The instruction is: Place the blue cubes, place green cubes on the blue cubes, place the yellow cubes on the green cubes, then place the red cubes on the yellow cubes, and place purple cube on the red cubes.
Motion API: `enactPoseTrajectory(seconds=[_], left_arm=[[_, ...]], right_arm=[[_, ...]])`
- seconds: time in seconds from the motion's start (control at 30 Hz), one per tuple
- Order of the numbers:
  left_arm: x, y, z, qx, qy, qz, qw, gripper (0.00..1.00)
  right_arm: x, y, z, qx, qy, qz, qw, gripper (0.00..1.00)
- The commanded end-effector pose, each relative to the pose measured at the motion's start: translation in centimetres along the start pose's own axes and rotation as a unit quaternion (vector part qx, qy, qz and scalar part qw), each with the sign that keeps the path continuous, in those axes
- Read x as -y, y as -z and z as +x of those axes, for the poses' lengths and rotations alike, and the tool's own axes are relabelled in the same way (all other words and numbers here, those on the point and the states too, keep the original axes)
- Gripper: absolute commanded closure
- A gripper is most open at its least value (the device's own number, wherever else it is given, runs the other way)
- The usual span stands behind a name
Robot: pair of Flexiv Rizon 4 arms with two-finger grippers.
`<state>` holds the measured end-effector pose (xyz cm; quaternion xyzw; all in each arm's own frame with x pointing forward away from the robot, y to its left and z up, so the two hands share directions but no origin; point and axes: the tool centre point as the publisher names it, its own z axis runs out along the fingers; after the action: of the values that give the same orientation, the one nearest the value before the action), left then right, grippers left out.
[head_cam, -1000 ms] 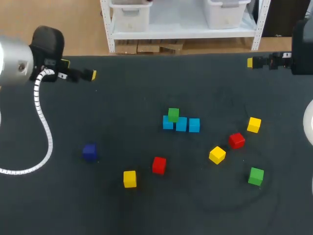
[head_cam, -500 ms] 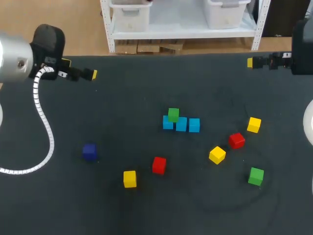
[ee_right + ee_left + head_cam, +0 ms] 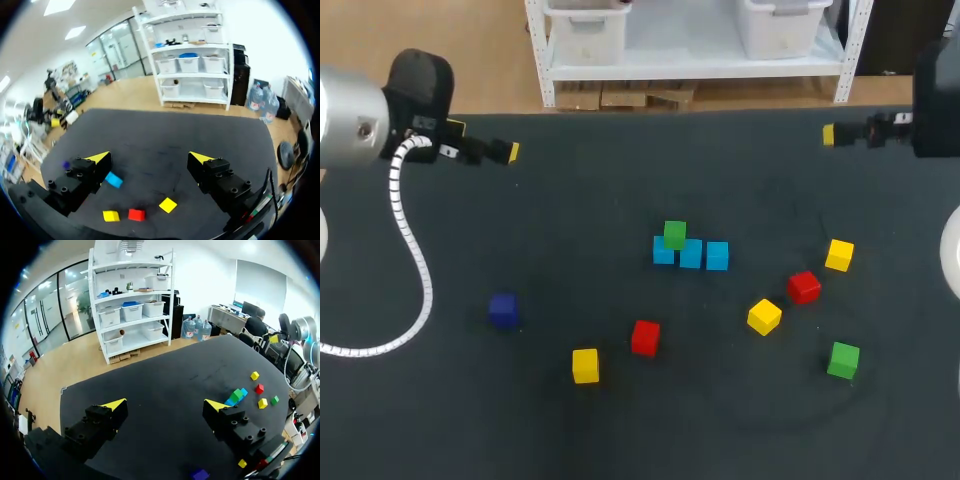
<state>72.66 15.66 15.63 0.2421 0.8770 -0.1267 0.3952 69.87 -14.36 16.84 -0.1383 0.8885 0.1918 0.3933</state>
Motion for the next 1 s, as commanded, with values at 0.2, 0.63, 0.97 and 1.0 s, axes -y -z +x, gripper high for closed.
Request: enactPoseTrajectory(seconds=[0.2, 0.63, 0.97, 1.0], left_arm=[[-0.1, 0.0, 0.1, 0.002, -0.001, 0.003, 1.0, 0.0], [-0.1, 0.0, 0.1, 0.002, -0.001, 0.003, 1.0, 0.0], [-0.1, 0.0, 0.1, 0.002, -0.001, 0.003, 1.0, 0.0], [-0.1, 0.0, 0.1, 0.002, -0.001, 0.003, 1.0, 0.0]], right_arm=[[-0.9, 3.4, 2.1, -0.072, 0.125, 0.001, 0.99, 0.0], [-6.0, 4.2, 12.2, -0.158, 0.357, -0.021, 0.92, 0.0], [-5.2, 3.8, 16.2, -0.277, 0.399, -0.074, 0.871, 0.0], [-5.0, 3.9, 16.6, -0.286, 0.401, -0.079, 0.867, 0.0]])
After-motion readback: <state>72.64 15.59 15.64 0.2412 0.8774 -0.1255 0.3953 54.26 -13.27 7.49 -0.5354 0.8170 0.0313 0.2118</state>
